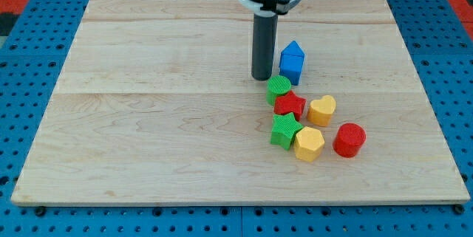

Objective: Touch the right of the blue triangle

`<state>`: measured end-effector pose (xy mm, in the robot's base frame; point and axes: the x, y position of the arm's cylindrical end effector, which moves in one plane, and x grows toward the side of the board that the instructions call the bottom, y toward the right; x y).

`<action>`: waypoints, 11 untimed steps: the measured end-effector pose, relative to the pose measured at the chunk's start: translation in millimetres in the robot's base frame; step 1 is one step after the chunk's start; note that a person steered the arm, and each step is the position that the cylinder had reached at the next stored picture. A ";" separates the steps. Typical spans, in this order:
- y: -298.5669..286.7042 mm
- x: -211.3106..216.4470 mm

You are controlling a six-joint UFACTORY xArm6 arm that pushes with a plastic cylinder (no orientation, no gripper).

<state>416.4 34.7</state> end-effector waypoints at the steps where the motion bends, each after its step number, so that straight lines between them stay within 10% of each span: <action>1: -47.9 -44.9; 3: 67.5 -101.6; 6: -2.8 -26.5; 9: 124.9 -86.5; 11: 82.2 -64.8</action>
